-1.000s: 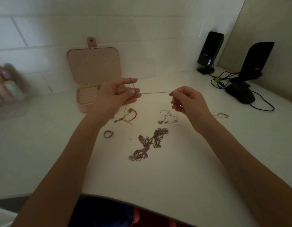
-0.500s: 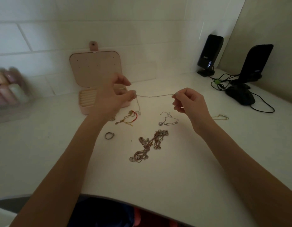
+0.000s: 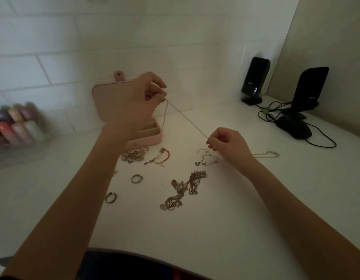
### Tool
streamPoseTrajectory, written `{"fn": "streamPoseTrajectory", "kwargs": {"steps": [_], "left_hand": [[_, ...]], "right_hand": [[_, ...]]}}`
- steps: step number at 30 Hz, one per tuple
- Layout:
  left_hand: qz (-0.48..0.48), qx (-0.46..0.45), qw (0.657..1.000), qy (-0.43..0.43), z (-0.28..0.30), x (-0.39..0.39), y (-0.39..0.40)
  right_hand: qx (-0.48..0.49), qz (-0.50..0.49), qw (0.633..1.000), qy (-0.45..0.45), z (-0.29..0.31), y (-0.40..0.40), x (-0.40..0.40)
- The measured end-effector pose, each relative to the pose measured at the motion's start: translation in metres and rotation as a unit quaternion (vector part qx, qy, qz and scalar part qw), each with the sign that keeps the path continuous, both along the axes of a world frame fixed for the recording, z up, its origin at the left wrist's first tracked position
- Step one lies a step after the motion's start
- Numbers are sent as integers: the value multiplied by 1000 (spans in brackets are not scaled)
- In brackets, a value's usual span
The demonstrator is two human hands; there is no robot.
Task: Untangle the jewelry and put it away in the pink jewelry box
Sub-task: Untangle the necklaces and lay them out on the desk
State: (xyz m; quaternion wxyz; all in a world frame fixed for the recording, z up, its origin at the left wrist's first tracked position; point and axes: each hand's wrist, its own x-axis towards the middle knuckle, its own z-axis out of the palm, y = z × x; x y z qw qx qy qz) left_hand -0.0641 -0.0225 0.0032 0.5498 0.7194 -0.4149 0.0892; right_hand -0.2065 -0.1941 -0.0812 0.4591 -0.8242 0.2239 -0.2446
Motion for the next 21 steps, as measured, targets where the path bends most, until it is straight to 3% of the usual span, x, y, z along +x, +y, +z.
{"fn": "streamPoseTrajectory", "kwargs": {"steps": [16, 21], "left_hand": [[-10, -18, 995, -95, 48, -24, -15], [-27, -12, 992, -125, 69, -40, -22]], "right_hand": [[-72, 119, 989, 45, 3, 8, -2], [-27, 143, 989, -19, 28, 16, -1]]}}
